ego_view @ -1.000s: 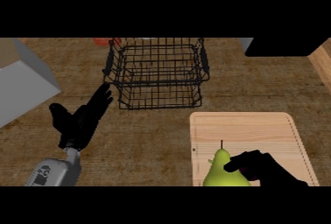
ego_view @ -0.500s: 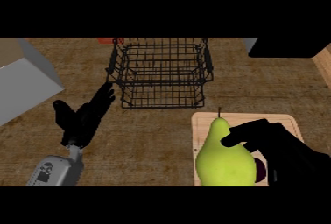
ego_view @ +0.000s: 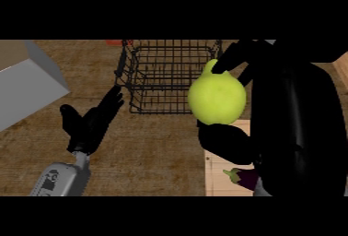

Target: Pick the pear from the cutting board and place it in the tiered basket

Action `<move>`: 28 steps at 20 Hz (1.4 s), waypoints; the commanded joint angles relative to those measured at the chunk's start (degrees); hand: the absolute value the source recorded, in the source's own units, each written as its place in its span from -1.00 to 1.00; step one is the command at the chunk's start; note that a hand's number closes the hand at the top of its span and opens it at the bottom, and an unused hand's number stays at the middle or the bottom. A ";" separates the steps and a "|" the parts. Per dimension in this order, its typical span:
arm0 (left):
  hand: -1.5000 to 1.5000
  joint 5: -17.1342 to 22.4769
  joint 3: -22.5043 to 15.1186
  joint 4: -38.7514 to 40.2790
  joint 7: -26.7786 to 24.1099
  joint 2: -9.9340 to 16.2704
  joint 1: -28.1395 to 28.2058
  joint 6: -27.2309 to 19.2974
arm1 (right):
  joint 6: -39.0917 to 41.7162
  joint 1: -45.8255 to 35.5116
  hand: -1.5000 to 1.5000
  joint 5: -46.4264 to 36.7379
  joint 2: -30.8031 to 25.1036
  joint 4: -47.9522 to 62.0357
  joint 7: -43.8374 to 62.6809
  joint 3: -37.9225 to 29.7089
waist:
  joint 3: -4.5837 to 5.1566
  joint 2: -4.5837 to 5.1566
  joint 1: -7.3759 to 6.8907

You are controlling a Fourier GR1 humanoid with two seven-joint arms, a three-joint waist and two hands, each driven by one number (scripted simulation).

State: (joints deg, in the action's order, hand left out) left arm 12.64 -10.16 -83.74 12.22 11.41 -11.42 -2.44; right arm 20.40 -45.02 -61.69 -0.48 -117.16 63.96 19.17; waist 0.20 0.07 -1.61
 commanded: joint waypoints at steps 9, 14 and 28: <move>0.00 0.30 0.80 0.53 -0.81 0.14 0.35 2.29 | -13.93 -20.08 1.00 6.28 0.47 34.16 -0.73 -14.76 | -0.13 0.36 -0.28; 0.00 -1.94 -0.30 2.04 -1.77 -1.62 -0.26 1.08 | -26.84 -23.13 1.00 8.38 0.47 48.85 -5.95 -12.18 | -0.13 0.43 -0.59; 0.00 -0.09 0.39 1.19 1.37 -1.47 -2.94 3.68 | -52.43 -30.24 -1.00 33.54 0.48 70.78 -25.66 -12.77 | -0.14 1.22 -3.89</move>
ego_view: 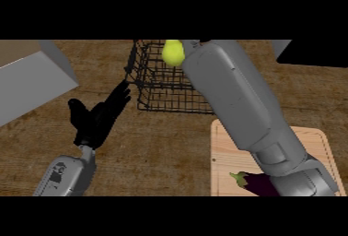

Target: Pick the pear from the cutting board and place it in the tiered basket

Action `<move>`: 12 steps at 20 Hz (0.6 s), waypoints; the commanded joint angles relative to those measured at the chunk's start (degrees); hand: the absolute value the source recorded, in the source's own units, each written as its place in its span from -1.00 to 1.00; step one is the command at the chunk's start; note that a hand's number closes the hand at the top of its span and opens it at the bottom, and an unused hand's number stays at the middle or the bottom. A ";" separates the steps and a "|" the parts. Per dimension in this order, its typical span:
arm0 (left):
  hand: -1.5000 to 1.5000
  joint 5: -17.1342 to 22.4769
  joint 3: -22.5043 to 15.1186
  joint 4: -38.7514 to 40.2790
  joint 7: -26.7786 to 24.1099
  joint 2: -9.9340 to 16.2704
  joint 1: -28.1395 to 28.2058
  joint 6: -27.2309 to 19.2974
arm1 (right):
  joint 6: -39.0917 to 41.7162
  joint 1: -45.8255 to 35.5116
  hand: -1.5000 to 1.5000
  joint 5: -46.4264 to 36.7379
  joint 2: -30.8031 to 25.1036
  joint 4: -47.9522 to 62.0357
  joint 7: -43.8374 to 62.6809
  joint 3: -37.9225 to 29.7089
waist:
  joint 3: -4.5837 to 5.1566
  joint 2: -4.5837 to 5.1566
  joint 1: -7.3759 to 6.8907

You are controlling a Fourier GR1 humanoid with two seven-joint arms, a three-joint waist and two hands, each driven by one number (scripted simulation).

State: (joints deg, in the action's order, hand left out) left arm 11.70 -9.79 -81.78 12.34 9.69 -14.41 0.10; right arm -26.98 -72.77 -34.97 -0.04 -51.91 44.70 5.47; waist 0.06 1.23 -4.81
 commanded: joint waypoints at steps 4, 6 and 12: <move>0.00 -0.94 -0.27 0.57 0.71 -0.67 -2.07 -0.15 | -10.87 -5.54 -1.00 11.29 0.04 11.06 -13.21 3.94 | 0.05 0.28 -1.03; 0.00 -2.07 -1.31 -0.56 0.10 -2.41 -0.58 -2.12 | -14.31 -7.09 -1.00 10.45 0.04 11.72 -16.63 2.93 | 0.03 -0.01 -0.18; 0.00 -2.49 -0.65 0.41 -1.36 -1.74 1.78 -1.47 | -26.41 -9.16 -1.00 10.23 0.04 17.16 -15.55 1.02 | 0.02 -0.44 1.75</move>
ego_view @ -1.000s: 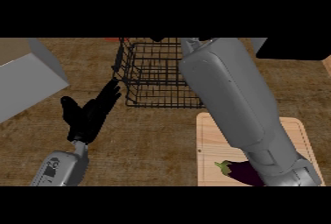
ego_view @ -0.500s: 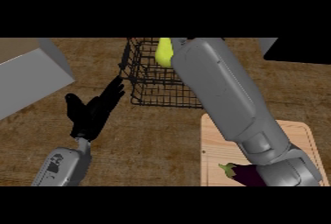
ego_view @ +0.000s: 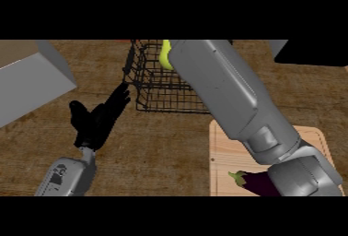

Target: Pick the pear from the cutting board and place it in the tiered basket

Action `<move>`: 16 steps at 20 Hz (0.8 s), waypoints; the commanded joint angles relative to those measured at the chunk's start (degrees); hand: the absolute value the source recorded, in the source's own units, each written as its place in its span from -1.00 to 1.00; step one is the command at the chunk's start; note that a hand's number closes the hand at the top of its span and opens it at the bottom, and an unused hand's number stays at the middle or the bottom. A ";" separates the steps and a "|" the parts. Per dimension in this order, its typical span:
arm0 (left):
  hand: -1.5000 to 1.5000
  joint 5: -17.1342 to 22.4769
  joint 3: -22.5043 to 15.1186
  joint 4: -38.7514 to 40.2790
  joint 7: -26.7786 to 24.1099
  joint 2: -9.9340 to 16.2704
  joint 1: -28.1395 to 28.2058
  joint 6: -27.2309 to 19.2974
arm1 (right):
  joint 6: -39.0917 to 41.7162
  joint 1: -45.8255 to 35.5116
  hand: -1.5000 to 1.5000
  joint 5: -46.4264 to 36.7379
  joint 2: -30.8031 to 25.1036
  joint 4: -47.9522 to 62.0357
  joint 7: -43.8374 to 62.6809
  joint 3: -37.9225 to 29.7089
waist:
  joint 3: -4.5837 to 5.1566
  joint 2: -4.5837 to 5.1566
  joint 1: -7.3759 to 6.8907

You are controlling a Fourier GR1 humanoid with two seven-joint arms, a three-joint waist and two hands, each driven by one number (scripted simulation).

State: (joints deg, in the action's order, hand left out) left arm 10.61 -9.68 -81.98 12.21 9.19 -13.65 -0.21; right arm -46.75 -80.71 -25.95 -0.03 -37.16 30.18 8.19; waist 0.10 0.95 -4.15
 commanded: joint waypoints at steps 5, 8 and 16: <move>0.00 -0.86 0.17 -2.83 -0.95 -0.69 6.64 -1.99 | -7.98 1.37 -1.00 -1.04 -1.82 -1.76 8.36 -3.48 | -0.10 -1.56 4.24; 0.00 0.32 3.12 0.64 -2.78 0.91 5.09 -0.25 | -1.20 6.23 -1.00 -1.91 -6.23 -9.92 12.11 -1.82 | -0.12 -2.01 6.56; 0.00 0.75 4.86 -2.80 -1.33 2.30 8.17 -1.30 | 15.08 25.99 -1.00 4.23 -14.45 -37.68 14.32 2.95 | -0.26 -3.03 9.64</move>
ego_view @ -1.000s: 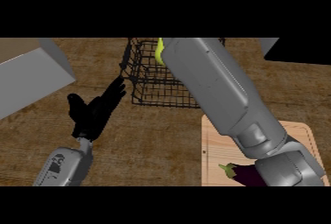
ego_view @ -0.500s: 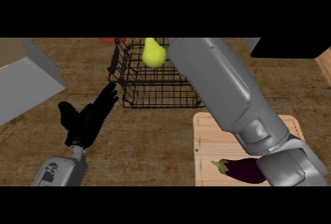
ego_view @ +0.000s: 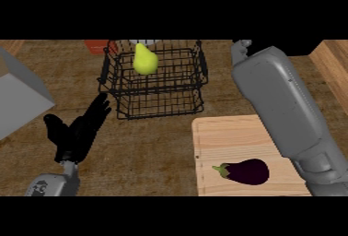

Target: Pick the pear from the cutting board and place it in the tiered basket

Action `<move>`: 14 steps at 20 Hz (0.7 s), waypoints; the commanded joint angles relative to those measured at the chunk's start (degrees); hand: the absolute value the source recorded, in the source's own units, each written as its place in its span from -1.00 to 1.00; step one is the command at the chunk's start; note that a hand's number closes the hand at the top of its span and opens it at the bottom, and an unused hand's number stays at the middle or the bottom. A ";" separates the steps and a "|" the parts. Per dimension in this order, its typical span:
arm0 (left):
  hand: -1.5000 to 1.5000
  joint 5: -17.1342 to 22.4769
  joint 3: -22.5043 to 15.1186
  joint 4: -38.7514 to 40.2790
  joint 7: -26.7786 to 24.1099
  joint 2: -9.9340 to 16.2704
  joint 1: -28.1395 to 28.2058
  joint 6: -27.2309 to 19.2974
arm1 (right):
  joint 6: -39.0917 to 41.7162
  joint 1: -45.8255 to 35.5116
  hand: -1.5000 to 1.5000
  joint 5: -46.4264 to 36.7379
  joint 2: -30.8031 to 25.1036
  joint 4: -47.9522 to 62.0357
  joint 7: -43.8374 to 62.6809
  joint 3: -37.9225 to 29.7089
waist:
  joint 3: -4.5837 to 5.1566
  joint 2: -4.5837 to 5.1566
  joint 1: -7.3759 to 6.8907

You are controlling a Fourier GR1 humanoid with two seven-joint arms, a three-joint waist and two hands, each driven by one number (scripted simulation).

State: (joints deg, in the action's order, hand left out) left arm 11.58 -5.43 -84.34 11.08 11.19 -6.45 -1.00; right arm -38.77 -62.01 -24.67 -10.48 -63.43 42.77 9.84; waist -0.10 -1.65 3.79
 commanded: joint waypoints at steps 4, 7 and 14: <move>0.00 -0.04 1.16 -0.71 0.54 0.51 2.22 -0.94 | 14.93 15.86 -1.00 7.12 -12.23 -24.56 4.50 0.42 | -0.06 -0.40 2.65; 0.00 2.41 2.75 -1.96 0.78 1.91 2.11 1.44 | 18.93 21.17 -1.00 11.72 -17.29 -36.51 8.44 -2.94 | -0.01 -0.19 2.21; 0.00 -0.65 0.39 -4.15 2.27 -0.75 1.66 -2.54 | 25.16 41.25 -1.00 22.71 -27.70 -60.19 10.18 -16.25 | -0.10 0.30 1.85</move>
State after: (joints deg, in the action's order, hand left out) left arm 11.53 -4.44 -87.40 12.67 11.39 -5.03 -2.33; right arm -16.62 -31.12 -6.88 -33.79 -111.21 51.71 -0.38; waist -0.16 -1.52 5.68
